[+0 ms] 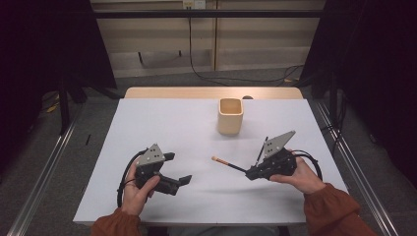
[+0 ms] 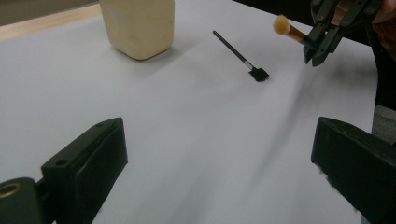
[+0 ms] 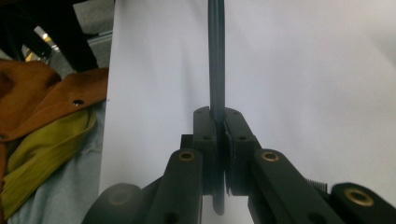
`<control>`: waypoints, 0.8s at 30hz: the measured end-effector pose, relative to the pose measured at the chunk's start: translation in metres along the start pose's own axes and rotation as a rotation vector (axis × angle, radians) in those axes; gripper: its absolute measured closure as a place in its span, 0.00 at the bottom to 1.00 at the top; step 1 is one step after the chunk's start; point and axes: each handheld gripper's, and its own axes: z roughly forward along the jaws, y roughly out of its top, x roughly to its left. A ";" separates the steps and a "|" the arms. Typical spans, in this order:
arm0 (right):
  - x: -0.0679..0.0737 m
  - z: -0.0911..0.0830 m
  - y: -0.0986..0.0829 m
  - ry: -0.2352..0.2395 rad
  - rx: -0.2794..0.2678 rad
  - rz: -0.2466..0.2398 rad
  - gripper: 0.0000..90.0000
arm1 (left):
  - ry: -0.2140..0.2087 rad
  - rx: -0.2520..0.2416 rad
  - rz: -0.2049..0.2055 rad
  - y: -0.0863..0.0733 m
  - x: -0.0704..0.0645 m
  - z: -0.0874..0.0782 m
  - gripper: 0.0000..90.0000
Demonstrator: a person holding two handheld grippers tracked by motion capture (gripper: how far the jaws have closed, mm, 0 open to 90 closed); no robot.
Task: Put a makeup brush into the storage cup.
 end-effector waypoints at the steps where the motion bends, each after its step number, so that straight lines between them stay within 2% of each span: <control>1: 0.001 0.000 0.000 0.005 -0.011 0.001 0.95 | 0.002 0.004 0.006 0.000 0.000 0.000 0.04; 4: 0.001 0.000 -0.002 0.000 -0.032 0.005 0.95 | -0.005 0.008 -0.006 -0.001 0.001 0.002 0.04; 11: 0.001 0.001 -0.006 0.011 -0.082 -0.002 0.95 | -0.008 0.001 0.004 -0.001 0.000 0.002 0.04; 19: 0.002 -0.001 -0.005 0.015 -0.188 0.008 0.95 | -0.030 -0.007 -0.002 0.000 -0.002 0.000 0.04; 21: 0.002 -0.001 -0.005 0.014 -0.203 0.007 0.95 | -0.058 -0.004 0.001 -0.001 -0.003 0.001 0.07; 24: 0.002 0.000 -0.005 0.007 -0.229 0.012 0.95 | -0.054 -0.005 0.011 0.000 -0.004 0.002 0.05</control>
